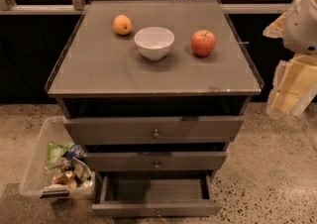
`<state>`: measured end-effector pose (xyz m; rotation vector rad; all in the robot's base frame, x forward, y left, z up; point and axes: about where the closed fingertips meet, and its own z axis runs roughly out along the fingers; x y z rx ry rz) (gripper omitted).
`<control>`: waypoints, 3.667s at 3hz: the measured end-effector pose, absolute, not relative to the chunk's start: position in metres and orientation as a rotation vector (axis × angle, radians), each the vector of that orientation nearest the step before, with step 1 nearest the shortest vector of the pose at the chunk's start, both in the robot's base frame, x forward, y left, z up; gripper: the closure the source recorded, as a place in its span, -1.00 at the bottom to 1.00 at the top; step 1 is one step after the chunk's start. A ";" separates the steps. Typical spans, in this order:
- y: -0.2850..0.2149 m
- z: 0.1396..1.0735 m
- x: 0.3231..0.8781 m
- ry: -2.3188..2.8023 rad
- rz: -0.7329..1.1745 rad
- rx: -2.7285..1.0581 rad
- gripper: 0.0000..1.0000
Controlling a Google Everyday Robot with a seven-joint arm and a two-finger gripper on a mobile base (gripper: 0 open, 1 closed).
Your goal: Close bottom drawer
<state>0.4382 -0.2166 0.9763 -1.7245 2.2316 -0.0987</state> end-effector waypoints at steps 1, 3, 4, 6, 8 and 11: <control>-0.216 0.978 0.438 2.228 -0.105 -1.721 -1.00; -0.209 0.945 0.379 2.151 -0.026 -1.549 -1.00; -0.203 0.906 0.348 2.090 0.026 -1.453 -1.00; -0.188 0.702 0.329 2.153 0.420 -1.144 -1.00; -0.192 0.658 0.330 2.188 0.461 -1.063 -1.00; -0.252 0.540 0.387 2.279 0.505 -0.838 -1.00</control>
Offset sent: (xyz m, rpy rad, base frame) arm -0.0753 -0.0219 -0.0857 0.2432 -0.0882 -0.1240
